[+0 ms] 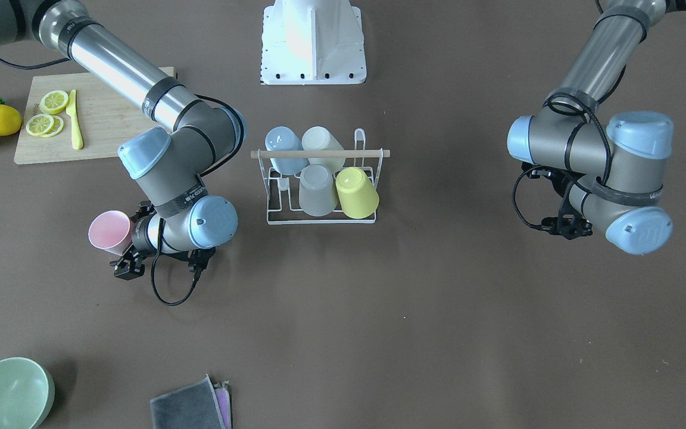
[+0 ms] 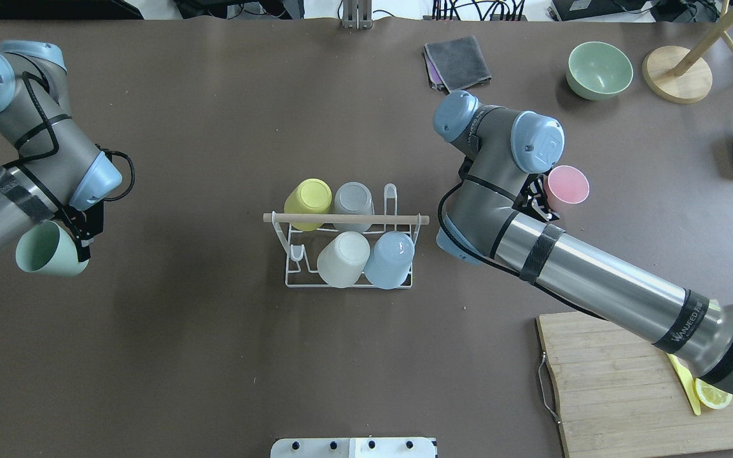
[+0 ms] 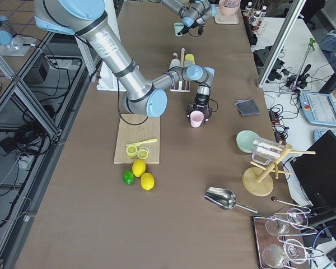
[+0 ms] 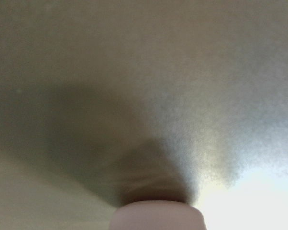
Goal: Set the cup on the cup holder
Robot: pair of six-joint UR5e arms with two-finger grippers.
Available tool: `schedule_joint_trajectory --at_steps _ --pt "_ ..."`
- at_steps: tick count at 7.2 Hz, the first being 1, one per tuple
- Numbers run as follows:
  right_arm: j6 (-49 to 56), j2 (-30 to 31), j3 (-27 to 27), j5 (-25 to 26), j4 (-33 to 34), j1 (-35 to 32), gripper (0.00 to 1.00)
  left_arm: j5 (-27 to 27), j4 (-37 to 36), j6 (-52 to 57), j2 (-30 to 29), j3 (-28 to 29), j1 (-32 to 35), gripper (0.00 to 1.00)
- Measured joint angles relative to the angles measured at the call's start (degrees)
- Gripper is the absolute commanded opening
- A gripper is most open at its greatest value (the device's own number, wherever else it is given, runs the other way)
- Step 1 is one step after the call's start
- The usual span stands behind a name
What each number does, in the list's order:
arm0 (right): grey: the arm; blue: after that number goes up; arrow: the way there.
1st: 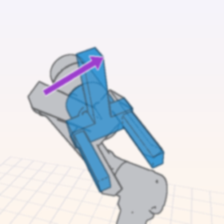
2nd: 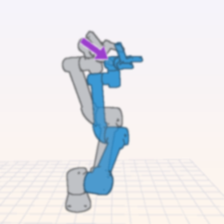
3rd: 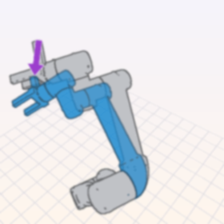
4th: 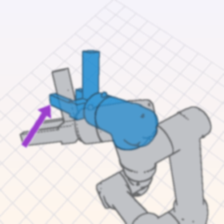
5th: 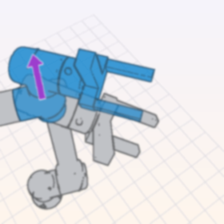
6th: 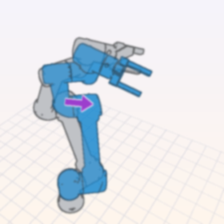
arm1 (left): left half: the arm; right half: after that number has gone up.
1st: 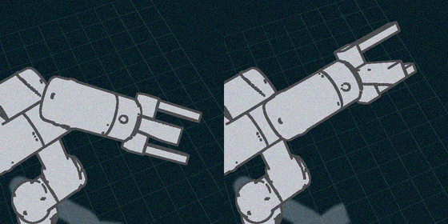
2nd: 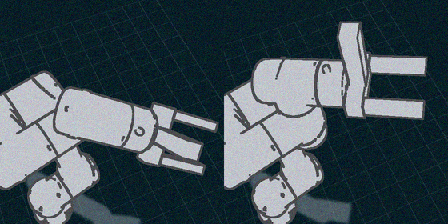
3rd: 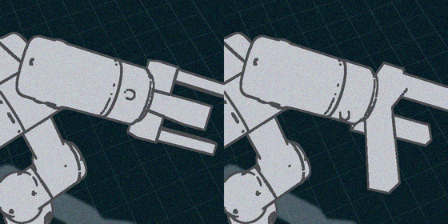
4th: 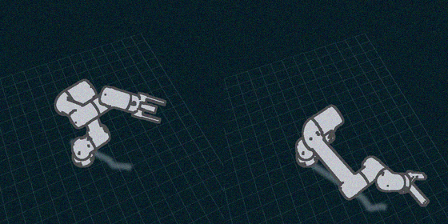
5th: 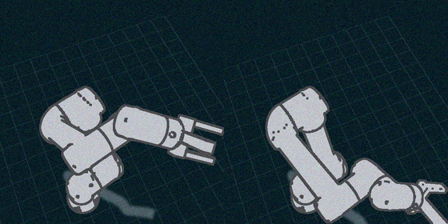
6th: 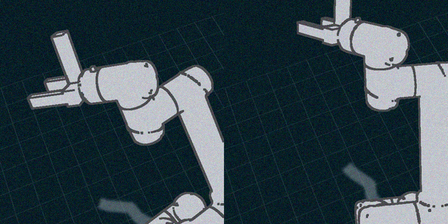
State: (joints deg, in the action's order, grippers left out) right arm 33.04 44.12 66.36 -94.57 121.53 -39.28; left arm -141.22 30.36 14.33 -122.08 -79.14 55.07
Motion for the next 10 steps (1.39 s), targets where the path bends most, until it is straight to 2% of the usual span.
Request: schedule_joint_trajectory --at_steps 3,4,5,6,8,10 --pt "0.01 0.16 0.03 0.06 -0.01 -0.39 1.0 14.49 5.57 -0.31 -0.27 -10.91 1.32 0.0" --pt "0.01 0.17 0.06 0.06 0.01 -0.48 1.0 20.1 8.35 -0.83 -0.21 -14.3 1.38 0.0" --pt "0.01 0.25 0.07 0.03 0.02 -0.53 1.0 23.37 12.86 -2.54 0.13 -16.33 1.34 0.0" --pt "0.01 0.35 0.09 0.03 0.04 -0.58 1.0 25.06 21.38 -5.92 1.26 -17.14 0.9 0.0" --pt "0.01 0.53 0.09 0.08 0.1 -0.7 1.0 27.0 43.63 -14.93 3.91 -17.28 -1.17 0.0" --pt "0.01 0.97 0.32 0.09 0.1 -0.9 0.99 27.39 60.78 -20.13 3.34 -17.85 -3.41 0.0"
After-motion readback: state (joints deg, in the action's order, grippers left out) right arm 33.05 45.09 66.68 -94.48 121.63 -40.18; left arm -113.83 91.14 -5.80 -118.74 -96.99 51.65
